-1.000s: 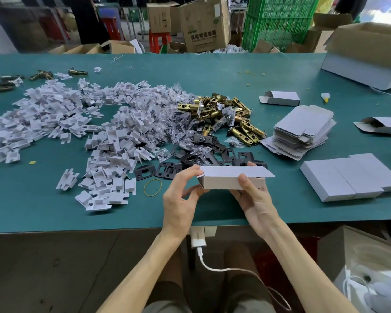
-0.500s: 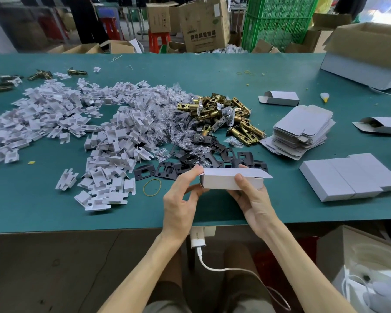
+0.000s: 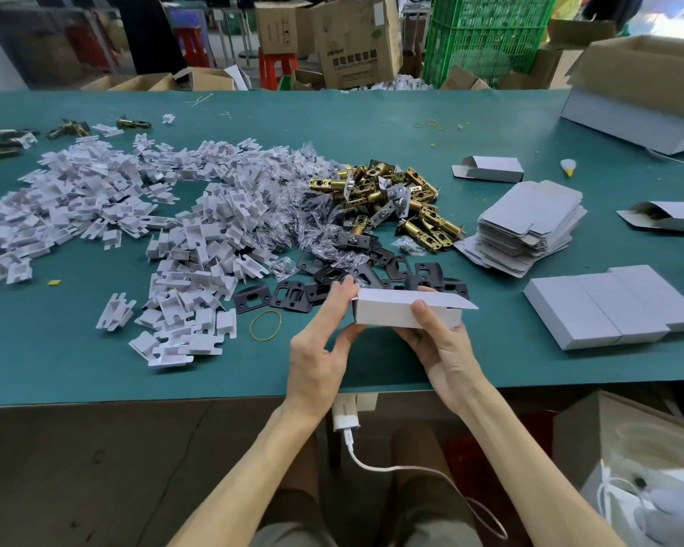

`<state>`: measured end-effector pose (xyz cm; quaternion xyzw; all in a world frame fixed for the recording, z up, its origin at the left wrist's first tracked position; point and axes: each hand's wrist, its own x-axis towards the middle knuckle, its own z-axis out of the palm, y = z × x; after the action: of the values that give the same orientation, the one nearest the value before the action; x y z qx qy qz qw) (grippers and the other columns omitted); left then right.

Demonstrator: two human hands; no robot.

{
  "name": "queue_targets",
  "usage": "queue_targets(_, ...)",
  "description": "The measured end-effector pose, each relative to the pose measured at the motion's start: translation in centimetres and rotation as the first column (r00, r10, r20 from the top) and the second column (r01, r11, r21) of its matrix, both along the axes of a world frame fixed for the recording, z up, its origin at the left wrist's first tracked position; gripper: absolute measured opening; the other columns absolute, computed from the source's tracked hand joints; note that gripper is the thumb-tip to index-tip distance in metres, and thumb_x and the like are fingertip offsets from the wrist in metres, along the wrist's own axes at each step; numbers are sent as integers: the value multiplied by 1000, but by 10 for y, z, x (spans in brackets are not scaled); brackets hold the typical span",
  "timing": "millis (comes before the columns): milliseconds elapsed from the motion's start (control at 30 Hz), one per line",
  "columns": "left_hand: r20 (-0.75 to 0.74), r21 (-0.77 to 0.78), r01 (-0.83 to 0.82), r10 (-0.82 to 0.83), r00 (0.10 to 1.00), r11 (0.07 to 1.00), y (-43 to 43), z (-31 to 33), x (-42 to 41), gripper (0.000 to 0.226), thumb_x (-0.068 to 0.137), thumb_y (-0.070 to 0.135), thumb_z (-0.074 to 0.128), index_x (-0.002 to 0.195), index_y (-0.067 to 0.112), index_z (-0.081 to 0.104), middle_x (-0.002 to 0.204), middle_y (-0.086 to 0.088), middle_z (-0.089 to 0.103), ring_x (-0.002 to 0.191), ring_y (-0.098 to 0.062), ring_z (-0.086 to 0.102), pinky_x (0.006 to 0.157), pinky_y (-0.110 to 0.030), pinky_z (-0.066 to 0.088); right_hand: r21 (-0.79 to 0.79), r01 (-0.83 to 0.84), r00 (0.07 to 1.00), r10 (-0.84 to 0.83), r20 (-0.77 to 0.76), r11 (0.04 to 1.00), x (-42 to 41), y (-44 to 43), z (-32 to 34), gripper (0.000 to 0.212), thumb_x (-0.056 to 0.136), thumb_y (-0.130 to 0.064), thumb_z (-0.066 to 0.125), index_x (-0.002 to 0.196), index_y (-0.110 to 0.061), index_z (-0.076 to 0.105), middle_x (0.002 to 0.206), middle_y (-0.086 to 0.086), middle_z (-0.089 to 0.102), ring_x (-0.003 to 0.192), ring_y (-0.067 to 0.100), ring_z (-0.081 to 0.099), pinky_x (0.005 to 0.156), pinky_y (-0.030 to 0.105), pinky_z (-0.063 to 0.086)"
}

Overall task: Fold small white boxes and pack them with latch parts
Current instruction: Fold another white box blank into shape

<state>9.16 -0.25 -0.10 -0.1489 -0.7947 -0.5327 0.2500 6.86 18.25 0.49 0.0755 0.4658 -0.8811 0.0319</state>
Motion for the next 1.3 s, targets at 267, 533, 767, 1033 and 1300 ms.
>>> queue_targets(267,343,80,86,-109,933,993,1,4,-6,97,85,29,82,164,27,26,142,13,59,130,2,57,110,-19,45,69,-33,999,34,-16,997,2,-2,1,93,45,-39,104,127,-22,61,111,5,76,107,19,72,90,32,59)
queue_targets(533,384,80,100,-123,915,992,0,4,-6,101,82,49,75,165,32,21,143,8,61,131,-2,57,116,-32,45,88,-40,999,41,-11,995,3,-2,0,84,48,-36,103,122,-28,64,112,3,76,106,18,73,84,26,58)
queue_targets(767,383,65,109,-125,915,992,1,3,-7,98,84,47,74,165,32,21,145,9,60,132,-2,56,116,-33,46,106,-39,999,40,-12,994,4,-3,1,91,46,-39,104,125,-26,61,111,3,77,106,19,73,83,26,59)
queue_targets(1033,382,12,128,-123,916,992,0,-2,-10,90,93,26,75,165,34,22,140,16,58,128,7,54,109,-12,41,141,-43,999,45,-14,989,3,-3,-1,88,47,-41,103,124,-28,62,113,2,76,108,19,72,86,27,59)
queue_targets(1300,424,2,174,-159,892,985,0,-7,-11,90,100,29,68,166,34,9,132,35,49,121,19,50,99,-2,37,157,-20,999,24,-22,987,3,-5,-2,92,44,-43,103,125,-30,62,115,3,75,111,20,71,92,30,58)
